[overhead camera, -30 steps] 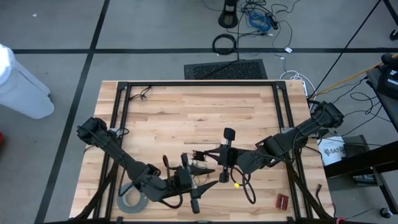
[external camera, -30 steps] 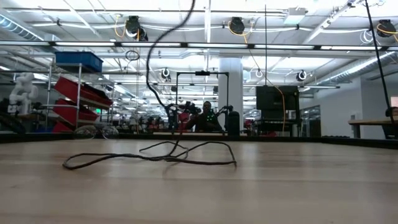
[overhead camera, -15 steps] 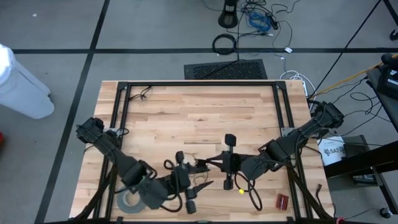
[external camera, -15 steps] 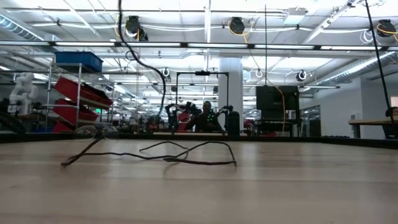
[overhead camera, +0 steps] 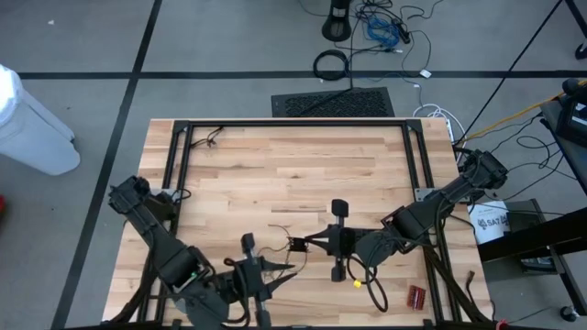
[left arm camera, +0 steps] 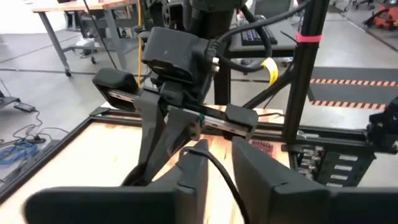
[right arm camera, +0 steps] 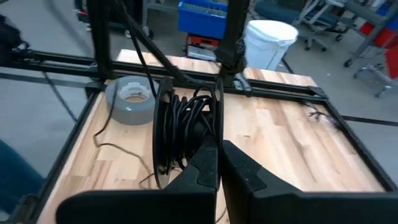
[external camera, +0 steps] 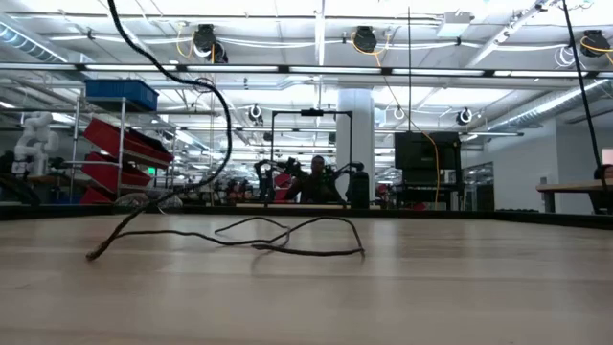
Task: Coil cords
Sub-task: Coil the black wire onto the spool
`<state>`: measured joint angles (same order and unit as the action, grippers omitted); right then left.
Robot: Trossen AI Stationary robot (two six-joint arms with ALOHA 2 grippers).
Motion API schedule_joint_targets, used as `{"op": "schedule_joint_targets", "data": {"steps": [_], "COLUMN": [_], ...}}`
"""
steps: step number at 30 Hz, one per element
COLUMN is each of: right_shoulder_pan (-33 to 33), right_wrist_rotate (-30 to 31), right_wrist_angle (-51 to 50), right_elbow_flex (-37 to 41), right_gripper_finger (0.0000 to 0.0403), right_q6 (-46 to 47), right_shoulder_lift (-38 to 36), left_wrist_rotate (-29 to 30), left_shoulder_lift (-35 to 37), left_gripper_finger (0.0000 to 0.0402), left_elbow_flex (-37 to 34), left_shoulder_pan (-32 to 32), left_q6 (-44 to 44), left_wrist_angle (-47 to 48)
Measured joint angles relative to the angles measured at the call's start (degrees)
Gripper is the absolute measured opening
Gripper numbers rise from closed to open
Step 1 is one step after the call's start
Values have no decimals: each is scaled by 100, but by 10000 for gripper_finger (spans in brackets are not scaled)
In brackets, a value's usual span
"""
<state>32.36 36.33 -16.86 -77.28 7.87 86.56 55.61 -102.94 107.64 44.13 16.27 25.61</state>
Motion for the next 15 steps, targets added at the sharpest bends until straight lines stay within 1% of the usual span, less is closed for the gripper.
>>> {"op": "schedule_joint_targets", "data": {"steps": [4, 6, 11, 15], "right_shoulder_pan": [-2, 2, 19, 63], "right_wrist_rotate": [-183, -188, -238, -344], "right_wrist_angle": [-2, -4, -25, 6], "right_elbow_flex": [0, 0, 2, 2], "right_gripper_finger": [0, 0, 0, 0], "right_q6": [-42, -63, -104, -245], "right_shoulder_lift": [0, 0, -70, -109], "left_wrist_rotate": [25, 40, 49, 44], "left_shoulder_lift": [0, 0, 0, 0], "left_gripper_finger": [26, 8, 10, 4], "left_elbow_flex": [169, 307, 511, 524], "left_shoulder_pan": [103, 145, 302, 399], "left_q6": [42, 318, 1523, 2213], "left_wrist_angle": [393, 827, 2192, 2847]}}
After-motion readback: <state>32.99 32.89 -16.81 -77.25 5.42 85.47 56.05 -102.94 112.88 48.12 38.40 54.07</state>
